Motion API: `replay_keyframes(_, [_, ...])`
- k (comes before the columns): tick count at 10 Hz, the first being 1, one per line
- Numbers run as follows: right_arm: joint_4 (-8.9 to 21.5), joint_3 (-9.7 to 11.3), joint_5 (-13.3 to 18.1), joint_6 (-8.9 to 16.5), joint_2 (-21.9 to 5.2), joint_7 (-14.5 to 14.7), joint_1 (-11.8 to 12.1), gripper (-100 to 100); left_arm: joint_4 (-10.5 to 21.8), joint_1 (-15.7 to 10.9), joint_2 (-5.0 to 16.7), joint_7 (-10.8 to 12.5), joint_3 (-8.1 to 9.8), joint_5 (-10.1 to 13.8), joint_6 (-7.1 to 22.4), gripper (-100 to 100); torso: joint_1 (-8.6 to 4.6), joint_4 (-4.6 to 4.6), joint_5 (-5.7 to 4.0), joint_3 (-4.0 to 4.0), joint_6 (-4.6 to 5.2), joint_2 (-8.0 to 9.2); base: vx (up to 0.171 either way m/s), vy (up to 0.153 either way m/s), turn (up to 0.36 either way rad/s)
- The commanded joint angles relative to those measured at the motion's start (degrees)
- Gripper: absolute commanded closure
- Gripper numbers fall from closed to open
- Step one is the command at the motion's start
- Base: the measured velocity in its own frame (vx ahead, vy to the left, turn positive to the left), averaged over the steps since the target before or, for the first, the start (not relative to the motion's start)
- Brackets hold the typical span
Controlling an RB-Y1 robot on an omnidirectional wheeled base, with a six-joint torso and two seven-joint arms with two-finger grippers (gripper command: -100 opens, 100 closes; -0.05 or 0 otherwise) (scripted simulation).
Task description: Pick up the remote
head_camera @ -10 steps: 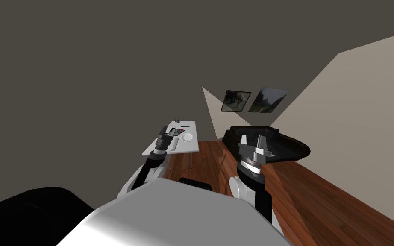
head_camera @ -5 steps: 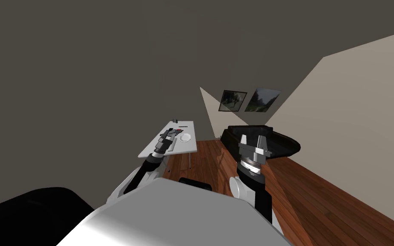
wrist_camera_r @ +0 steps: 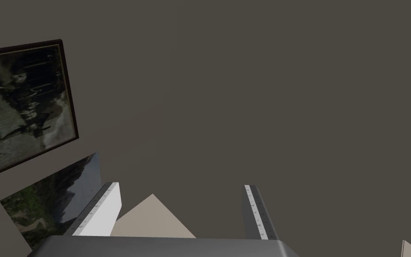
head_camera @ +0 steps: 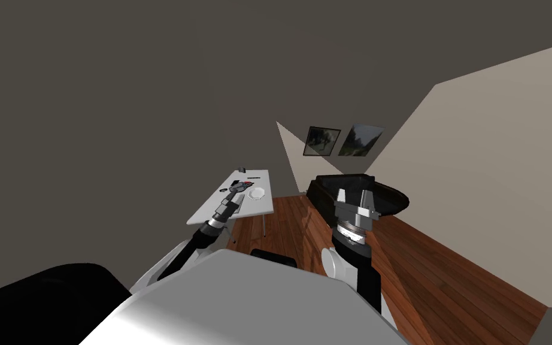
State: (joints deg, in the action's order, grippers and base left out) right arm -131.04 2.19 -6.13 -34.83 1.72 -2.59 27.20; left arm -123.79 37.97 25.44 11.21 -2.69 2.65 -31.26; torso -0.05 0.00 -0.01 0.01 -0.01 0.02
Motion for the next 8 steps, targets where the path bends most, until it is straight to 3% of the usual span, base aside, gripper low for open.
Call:
replay_keyframes(1, [0.0,0.0,0.0,0.0,0.0,0.0,0.0,0,1.3,0.1,2.4,0.3,-0.04,0.3,0.0,-100,0.0,0.0,0.0,0.0,0.0,0.0,0.002,-0.017,-0.05])
replay_keyframes(8, [0.0,0.0,0.0,0.0,0.0,0.0,0.0,0,7.4,6.9,15.1,2.9,0.85,3.1,0.6,-100,0.0,0.0,0.0,-0.01,0.0,-0.02,0.004,-0.019,-0.09])
